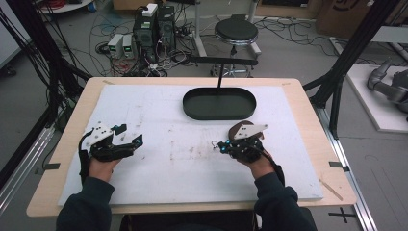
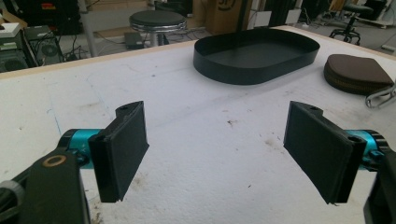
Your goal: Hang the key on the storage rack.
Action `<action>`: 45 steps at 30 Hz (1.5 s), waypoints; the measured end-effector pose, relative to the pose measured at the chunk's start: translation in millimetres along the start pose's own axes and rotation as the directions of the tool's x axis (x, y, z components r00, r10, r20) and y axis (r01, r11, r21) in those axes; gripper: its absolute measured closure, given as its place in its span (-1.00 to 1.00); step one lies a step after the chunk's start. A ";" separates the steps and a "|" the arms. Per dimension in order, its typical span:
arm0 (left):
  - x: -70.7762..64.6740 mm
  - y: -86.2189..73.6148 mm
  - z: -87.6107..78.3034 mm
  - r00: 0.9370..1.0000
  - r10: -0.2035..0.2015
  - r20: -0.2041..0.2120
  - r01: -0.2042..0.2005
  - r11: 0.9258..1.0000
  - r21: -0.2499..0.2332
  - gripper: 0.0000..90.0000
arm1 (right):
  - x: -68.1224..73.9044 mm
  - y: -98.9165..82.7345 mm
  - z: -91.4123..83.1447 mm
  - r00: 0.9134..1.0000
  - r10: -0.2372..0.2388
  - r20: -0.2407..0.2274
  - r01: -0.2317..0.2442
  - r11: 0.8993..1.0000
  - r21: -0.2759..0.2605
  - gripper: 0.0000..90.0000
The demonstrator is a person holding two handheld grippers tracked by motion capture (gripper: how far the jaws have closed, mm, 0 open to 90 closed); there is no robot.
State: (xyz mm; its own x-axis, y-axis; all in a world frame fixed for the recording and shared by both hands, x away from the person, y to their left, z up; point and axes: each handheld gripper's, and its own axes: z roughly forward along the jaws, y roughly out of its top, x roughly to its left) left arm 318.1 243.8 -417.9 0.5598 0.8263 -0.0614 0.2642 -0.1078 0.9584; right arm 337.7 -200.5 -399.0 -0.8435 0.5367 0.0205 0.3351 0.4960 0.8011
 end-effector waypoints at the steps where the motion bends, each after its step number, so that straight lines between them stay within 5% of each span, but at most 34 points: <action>1: 0.4 -0.5 -0.2 1.000 0.003 0.000 -0.003 1.000 0.003 -0.52 | -3.7 1.3 -2.5 1.000 0.002 0.010 -0.002 1.000 -0.009 1.00; 19: 0.8 -0.8 0.3 1.000 0.001 0.000 -0.001 1.000 0.003 -0.52 | -19.0 12.4 -4.9 0.999 0.013 0.052 -0.013 1.000 -0.005 1.00; 29: 1.2 -0.9 -0.2 1.000 0.002 -0.002 -0.002 1.000 0.003 -0.52 | -22.3 0.3 14.2 0.997 0.075 0.011 -0.076 0.995 0.072 1.00; 34: 0.9 -0.8 -0.1 1.000 0.003 -0.001 -0.003 1.000 0.001 -0.52 | -21.8 -6.6 25.9 0.998 0.055 0.026 -0.058 0.989 0.137 1.00; 45: 1.0 -0.7 -0.3 1.000 0.006 0.001 -0.006 1.000 0.001 -0.52 | -25.7 -18.5 22.9 0.997 0.077 0.019 -0.079 0.978 0.191 0.97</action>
State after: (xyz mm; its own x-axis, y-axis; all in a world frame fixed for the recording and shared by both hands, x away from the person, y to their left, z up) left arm 318.2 244.9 -418.6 0.5622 0.8251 -0.0559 0.2620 -0.1136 0.9583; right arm 362.8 -207.8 -428.1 -0.8073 0.5859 0.0707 0.4747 0.5735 0.6676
